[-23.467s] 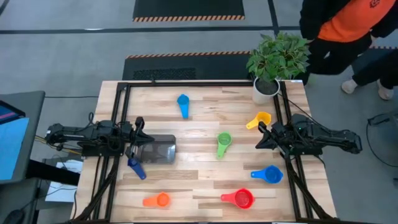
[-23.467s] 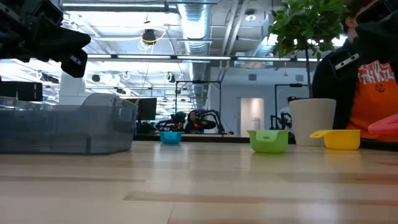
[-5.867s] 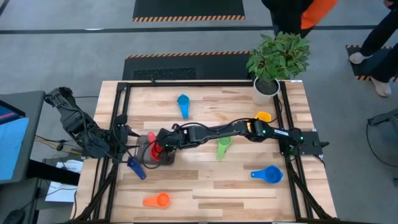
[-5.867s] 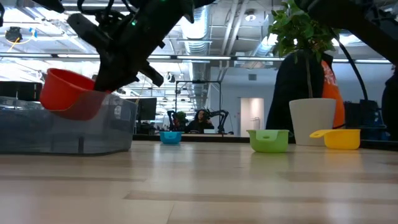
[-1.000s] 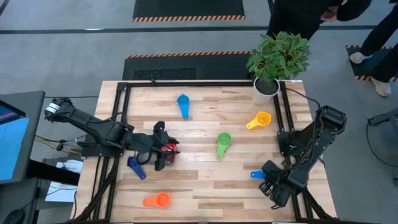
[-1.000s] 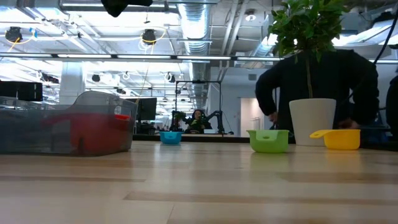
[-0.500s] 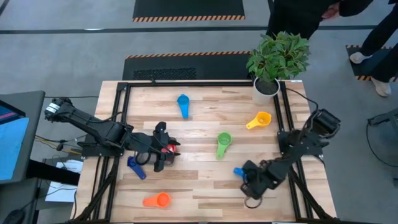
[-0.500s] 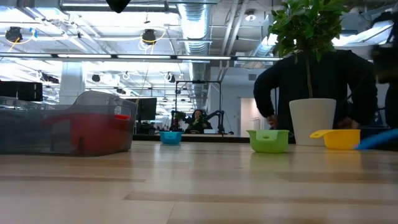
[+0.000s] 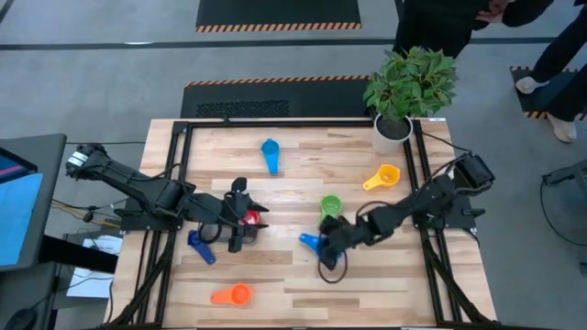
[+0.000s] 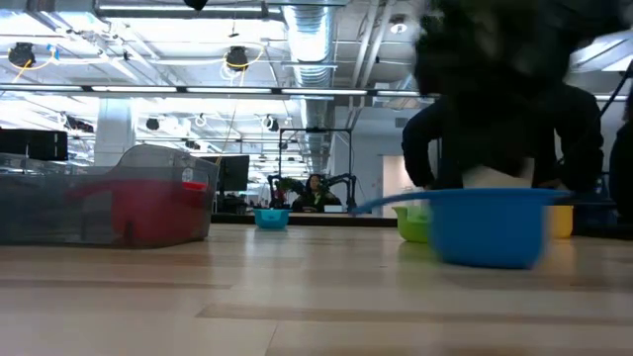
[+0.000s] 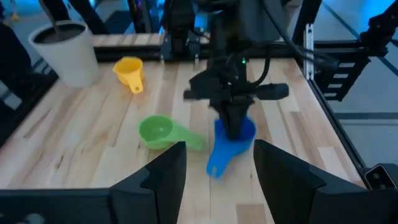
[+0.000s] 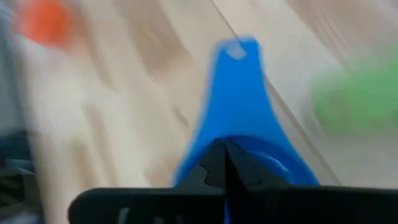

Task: Nest measuring cups in basket
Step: Stack the blue measuring cup on top of the red measuring cup in the black bin

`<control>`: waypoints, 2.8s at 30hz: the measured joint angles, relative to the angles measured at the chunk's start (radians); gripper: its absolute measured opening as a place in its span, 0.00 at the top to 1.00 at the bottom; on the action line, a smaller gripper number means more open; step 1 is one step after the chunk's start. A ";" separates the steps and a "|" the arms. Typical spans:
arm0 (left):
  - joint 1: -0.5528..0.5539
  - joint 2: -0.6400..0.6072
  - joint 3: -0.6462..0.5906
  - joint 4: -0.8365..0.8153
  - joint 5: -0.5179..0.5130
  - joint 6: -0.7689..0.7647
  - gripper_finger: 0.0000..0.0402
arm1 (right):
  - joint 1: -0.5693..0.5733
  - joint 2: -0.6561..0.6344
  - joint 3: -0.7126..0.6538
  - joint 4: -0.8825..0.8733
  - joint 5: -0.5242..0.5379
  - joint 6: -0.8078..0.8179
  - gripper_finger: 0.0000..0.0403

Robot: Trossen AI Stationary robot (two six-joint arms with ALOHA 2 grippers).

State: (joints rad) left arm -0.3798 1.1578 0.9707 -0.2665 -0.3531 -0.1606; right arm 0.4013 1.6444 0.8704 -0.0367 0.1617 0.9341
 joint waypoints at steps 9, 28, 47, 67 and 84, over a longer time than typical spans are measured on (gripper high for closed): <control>0.005 0.000 0.000 -0.004 0.001 0.017 0.56 | 0.001 -0.007 0.192 -0.190 -0.017 -0.134 0.96; 0.029 0.000 0.000 -0.006 0.034 -0.001 0.56 | 0.053 0.019 0.196 -0.617 0.145 0.241 0.99; 0.029 0.000 0.000 -0.008 0.034 0.021 0.56 | -0.011 0.192 0.285 -0.381 0.051 0.030 0.98; 0.026 0.000 0.000 -0.033 0.012 -0.300 0.56 | 0.145 -0.174 0.407 -0.821 0.403 0.375 0.95; 0.133 0.159 0.126 0.229 0.334 0.092 0.56 | 0.308 -0.253 0.405 -1.044 0.578 0.572 0.96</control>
State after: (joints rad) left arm -0.2472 1.3170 1.0966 -0.0371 -0.0191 -0.0684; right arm 0.7093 1.3915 1.2758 -1.0810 0.7393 1.5063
